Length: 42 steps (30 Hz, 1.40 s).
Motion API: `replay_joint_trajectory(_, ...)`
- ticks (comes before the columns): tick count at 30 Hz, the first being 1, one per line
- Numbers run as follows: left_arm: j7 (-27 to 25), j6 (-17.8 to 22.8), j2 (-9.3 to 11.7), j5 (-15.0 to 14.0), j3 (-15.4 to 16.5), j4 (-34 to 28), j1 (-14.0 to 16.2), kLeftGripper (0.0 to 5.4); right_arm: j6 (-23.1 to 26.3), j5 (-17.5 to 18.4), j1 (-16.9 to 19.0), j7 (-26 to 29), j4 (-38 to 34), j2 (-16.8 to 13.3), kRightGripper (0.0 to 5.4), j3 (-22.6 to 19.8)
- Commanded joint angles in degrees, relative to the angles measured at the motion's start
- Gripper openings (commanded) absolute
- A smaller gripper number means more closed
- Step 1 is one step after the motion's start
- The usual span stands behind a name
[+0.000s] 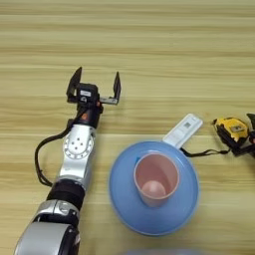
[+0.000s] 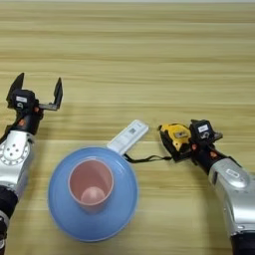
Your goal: Move the objects on the table
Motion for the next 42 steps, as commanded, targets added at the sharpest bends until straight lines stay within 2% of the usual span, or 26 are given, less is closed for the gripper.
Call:
replay_joint_trajectory(1,0.39,0.38,-0.33,0.9,-0.24,0.62,-0.86,5.4,1.9,-1.49,-2.56,-2.93,3.21,0.74,5.35,-0.89)
replay_joint_trajectory(8,0.37,0.36,-0.35,0.86,-0.27,0.64,-0.88,5.4,3.79,-3.43,-4.39,-4.55,7.27,0.81,5.35,-0.33)
replay_joint_trajectory(18,0.42,0.35,-0.34,0.91,-0.3,0.23,-0.66,5.4,5.33,-4.13,-5.07,-3.18,9.69,0.88,5.35,0.45)
replay_joint_trajectory(30,0.55,0.32,-0.33,1.0,-0.4,-0.09,-0.52,5.4,3.3,-3.75,-5.04,-2.48,9.47,0.49,4.12,-0.41)
replay_joint_trajectory(42,0.59,0.36,-0.24,0.97,-0.41,-0.04,-0.56,5.4,0.7,-2.4,-4.02,1.16,5.06,-0.56,4.11,-1.73)
